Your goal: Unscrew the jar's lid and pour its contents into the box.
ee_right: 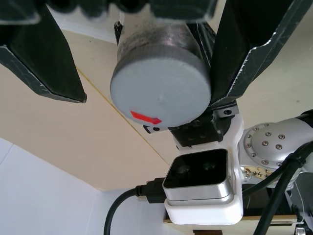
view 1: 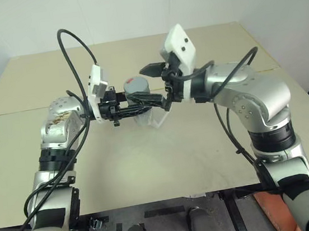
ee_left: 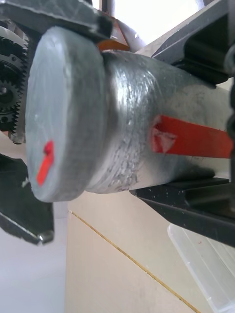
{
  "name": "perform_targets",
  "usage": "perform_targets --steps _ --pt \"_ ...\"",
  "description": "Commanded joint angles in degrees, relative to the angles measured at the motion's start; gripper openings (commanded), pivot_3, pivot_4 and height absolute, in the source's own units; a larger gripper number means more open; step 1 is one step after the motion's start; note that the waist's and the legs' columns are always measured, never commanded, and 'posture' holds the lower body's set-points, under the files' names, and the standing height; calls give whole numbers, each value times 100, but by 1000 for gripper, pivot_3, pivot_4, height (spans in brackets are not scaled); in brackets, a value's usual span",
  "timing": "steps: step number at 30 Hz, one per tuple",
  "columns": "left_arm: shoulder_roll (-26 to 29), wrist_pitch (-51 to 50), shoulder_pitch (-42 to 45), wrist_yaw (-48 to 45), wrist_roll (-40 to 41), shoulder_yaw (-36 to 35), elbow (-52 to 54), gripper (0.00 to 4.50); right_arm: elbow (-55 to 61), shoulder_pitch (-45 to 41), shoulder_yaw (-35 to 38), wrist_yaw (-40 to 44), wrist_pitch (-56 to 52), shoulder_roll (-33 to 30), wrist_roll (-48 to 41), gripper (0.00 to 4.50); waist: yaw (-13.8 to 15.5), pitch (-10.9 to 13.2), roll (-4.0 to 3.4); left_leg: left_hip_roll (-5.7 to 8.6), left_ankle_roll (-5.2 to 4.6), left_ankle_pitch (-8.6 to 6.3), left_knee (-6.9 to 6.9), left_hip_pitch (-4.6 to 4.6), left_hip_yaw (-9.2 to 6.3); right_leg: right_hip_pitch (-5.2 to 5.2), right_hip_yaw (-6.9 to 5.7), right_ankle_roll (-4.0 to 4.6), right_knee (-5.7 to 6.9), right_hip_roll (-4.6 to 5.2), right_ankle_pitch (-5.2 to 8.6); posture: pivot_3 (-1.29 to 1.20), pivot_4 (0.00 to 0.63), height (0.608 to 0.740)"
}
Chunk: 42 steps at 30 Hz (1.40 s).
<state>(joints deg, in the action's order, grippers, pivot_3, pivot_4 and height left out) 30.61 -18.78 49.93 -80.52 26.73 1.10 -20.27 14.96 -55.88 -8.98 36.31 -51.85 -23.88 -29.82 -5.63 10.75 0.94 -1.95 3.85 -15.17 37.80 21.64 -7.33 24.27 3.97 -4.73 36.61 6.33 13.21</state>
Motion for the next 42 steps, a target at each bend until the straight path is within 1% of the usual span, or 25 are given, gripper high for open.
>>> perform_targets --steps 1,14,21,32,42 --pt "113 28 -5 -82 83 -123 249 1905 176 -16 387 -68 93 -148 18 4441 -8 0 0 0 0 0 0 0 1 0 0 0 0 0 0 0 150 740" --pt "182 -19 -102 -65 123 -107 386 1905 756 355 393 304 46 -420 -448 4441 -7 0 0 0 -1 -1 0 0 1 0 0 0 -1 0 0 0 150 740" --pt "142 -13 -105 -69 104 -60 417 1905 764 215 430 209 13 -301 -593 4441 6 0 0 0 -1 -1 0 1 -1 -1 0 0 -1 0 0 0 150 740" --pt "105 -31 -100 -74 102 -36 468 1905 336 -35 29 -24 81 135 -235 4441 4 0 0 0 -1 0 0 0 0 0 0 0 0 0 0 0 150 740" --pt "129 -68 -199 -33 112 -66 580 1905 217 -131 4 4 50 256 -161 4441 0 0 0 0 -1 0 0 0 0 0 0 0 0 0 0 0 150 740"
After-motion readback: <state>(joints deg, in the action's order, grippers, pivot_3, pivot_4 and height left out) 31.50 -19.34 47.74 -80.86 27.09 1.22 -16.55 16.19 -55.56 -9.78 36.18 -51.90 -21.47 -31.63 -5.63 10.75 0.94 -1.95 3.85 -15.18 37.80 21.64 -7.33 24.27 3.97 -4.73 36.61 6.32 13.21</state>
